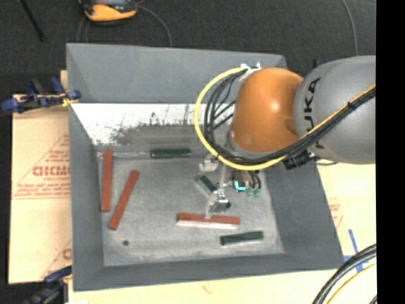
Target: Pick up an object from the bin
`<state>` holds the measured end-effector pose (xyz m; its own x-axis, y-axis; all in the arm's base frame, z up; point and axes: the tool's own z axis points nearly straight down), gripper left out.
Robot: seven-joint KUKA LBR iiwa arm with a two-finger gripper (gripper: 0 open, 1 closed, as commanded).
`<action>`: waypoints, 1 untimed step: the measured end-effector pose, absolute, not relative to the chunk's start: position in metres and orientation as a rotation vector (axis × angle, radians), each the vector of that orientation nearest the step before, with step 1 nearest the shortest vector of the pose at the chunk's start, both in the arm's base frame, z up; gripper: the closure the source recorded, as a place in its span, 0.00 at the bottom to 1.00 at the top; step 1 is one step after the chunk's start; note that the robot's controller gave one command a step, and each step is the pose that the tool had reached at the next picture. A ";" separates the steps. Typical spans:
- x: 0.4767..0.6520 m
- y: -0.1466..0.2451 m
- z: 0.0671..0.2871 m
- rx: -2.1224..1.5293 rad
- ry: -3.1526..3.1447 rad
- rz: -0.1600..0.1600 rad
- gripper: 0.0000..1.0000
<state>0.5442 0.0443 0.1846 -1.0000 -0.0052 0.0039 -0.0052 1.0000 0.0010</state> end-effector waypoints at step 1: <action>0.545 0.044 0.188 0.006 -3.143 -0.002 0.00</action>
Offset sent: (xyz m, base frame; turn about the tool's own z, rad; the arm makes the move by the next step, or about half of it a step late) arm -0.0263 0.0005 -0.1146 0.0050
